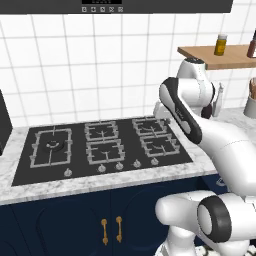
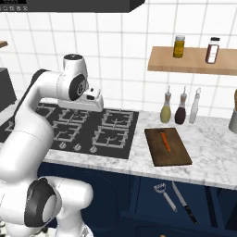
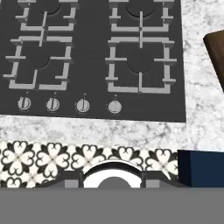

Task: Place the appropriate cutting tool for cutting the carrot skin on the cutting board.

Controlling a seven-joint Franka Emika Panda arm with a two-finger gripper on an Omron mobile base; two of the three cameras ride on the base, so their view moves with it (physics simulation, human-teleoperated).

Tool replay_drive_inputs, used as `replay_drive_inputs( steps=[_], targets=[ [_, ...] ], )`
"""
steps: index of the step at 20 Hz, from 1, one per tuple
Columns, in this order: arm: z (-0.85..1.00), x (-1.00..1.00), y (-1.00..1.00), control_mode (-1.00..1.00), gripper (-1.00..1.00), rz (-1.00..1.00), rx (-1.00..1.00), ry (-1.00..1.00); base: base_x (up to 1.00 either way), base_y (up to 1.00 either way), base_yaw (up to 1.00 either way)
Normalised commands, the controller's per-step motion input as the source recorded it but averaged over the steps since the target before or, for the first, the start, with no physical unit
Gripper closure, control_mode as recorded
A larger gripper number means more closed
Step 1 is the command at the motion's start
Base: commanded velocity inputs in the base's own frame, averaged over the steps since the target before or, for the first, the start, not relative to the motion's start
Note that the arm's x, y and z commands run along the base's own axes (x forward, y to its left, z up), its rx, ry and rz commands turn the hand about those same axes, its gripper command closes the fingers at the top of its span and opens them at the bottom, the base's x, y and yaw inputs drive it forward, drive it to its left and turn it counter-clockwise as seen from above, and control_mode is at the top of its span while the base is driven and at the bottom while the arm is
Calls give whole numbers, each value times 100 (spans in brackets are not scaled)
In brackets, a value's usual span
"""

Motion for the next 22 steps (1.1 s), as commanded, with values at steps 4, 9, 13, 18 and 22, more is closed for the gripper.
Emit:
replay_drive_inputs(
  steps=[4, 9, 13, 18, 22],
  targets=[
    [0, -7, 0, -100, -100, 0, 0, 0, 0, 0, 0],
    [0, -17, 0, -100, -100, 0, 0, 0, 0, 0, 0],
    [0, -26, 0, -100, -100, 0, 0, 0, 0, 0, 0],
    [0, -33, 0, -100, -100, 0, 0, 0, 0, 0, 0],
    [0, -34, 0, -100, -100, 0, 0, 0, 0, 0, 0]
  ],
)
